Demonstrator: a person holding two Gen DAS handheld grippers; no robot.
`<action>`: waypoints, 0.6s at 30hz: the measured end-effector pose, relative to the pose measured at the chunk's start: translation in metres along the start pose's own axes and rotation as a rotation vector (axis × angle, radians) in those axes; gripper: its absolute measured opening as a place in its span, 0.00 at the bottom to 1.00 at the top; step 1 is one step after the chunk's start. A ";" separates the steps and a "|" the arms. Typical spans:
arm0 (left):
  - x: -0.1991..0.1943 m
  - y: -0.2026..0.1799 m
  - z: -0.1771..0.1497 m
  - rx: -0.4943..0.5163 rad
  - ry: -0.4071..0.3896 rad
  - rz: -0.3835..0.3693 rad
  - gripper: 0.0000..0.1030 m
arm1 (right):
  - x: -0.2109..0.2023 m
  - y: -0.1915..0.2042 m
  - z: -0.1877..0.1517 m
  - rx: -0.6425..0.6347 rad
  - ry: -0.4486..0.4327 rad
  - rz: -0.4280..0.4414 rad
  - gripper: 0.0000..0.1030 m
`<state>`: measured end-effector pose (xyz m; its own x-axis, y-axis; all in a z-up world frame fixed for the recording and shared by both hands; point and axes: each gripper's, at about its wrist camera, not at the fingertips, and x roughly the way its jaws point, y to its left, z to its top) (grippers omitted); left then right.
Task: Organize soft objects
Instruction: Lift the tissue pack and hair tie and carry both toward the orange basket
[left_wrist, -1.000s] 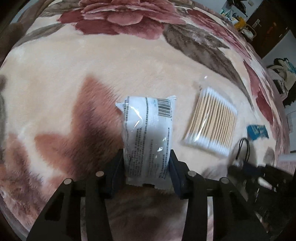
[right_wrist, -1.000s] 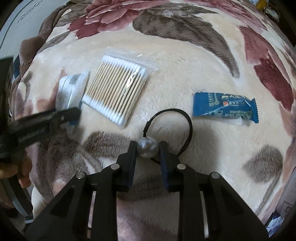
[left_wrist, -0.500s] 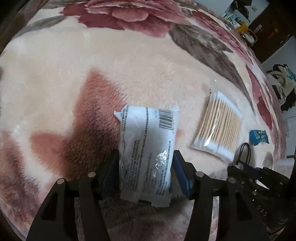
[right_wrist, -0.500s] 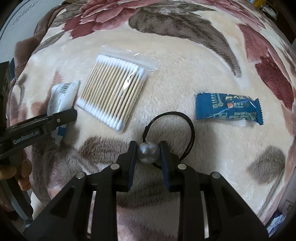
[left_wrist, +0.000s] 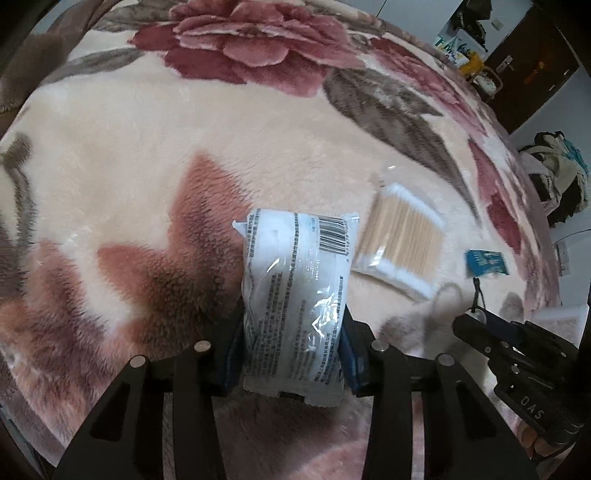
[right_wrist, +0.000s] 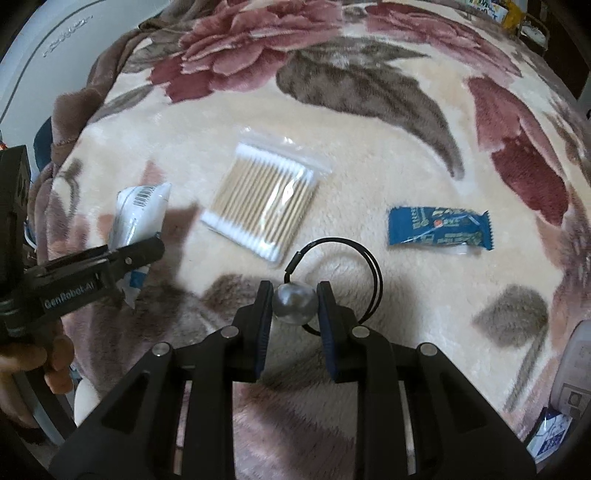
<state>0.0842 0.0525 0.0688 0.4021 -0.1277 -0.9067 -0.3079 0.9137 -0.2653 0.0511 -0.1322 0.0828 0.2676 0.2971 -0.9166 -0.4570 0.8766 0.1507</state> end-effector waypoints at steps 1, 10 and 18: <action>-0.004 -0.004 0.000 0.005 -0.005 0.000 0.43 | -0.005 0.001 -0.001 0.000 -0.008 0.001 0.24; -0.030 -0.035 -0.003 0.046 -0.032 0.003 0.43 | -0.038 -0.004 -0.007 0.019 -0.060 0.007 0.24; -0.045 -0.064 -0.012 0.083 -0.041 0.002 0.43 | -0.066 -0.017 -0.016 0.055 -0.092 -0.011 0.24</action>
<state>0.0755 -0.0048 0.1224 0.4368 -0.1117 -0.8926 -0.2370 0.9429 -0.2340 0.0272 -0.1725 0.1350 0.3503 0.3190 -0.8806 -0.4070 0.8987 0.1637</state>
